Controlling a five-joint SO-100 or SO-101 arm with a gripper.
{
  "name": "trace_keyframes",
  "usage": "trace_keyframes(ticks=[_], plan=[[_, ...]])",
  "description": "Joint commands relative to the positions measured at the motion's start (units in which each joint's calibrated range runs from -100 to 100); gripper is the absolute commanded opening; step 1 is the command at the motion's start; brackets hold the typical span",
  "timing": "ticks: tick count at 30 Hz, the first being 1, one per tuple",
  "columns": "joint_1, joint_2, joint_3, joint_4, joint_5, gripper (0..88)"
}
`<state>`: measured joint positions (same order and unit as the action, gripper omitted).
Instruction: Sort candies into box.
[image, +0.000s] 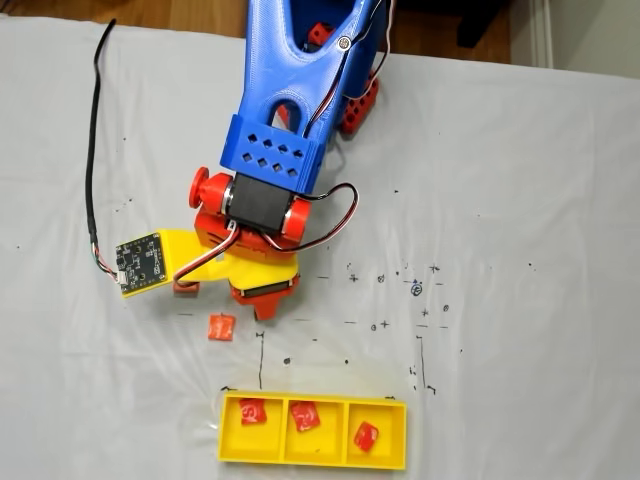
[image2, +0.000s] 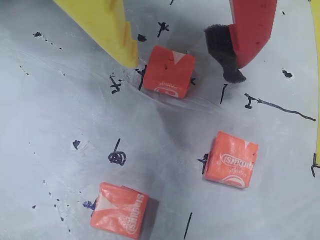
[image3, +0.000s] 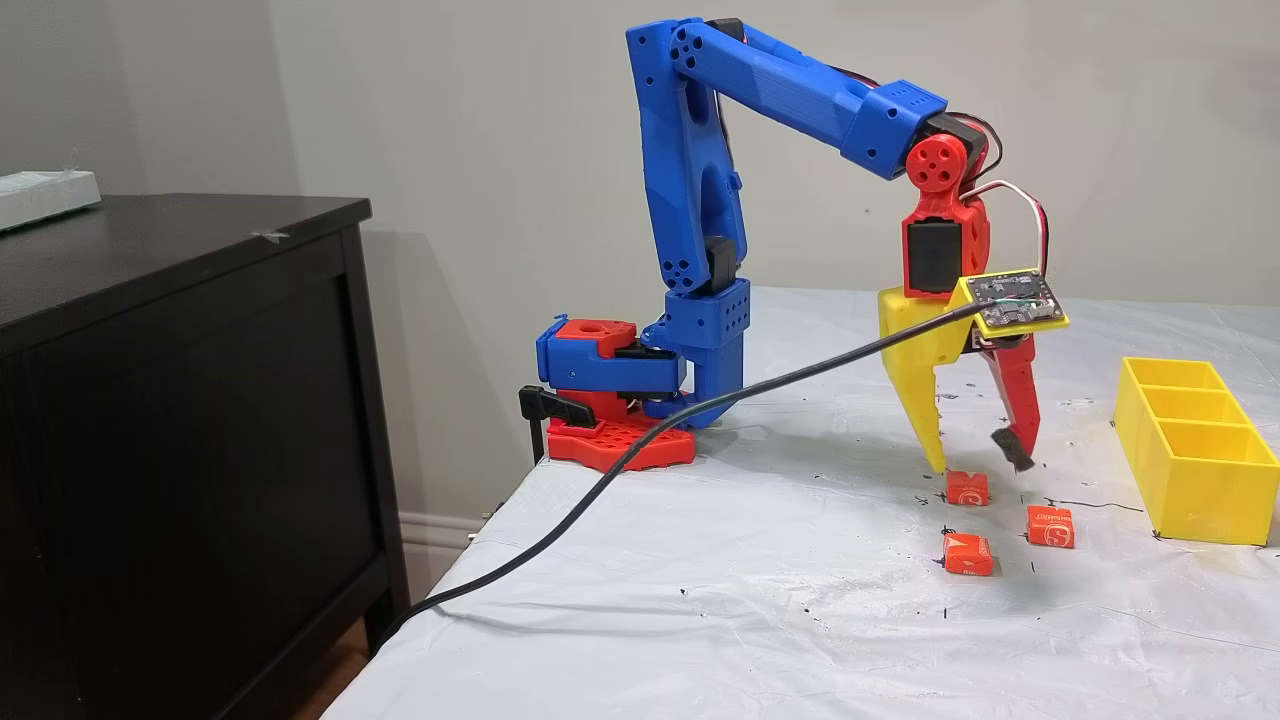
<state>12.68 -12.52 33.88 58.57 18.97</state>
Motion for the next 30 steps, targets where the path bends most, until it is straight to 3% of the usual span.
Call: trace_keyframes(ticks=[1,18,22,23,30], plan=[[0.00,-3.17,0.49,-0.90,0.44,26.6],[-1.45,7.09,0.58,-7.20,-0.59,26.6],[-2.08,10.06,-0.06,-9.98,-1.71,9.9],[-2.26,10.82,-0.33,-10.47,-1.90,1.6],[-2.35,5.74,-0.42,-11.46,-2.88,0.2]])
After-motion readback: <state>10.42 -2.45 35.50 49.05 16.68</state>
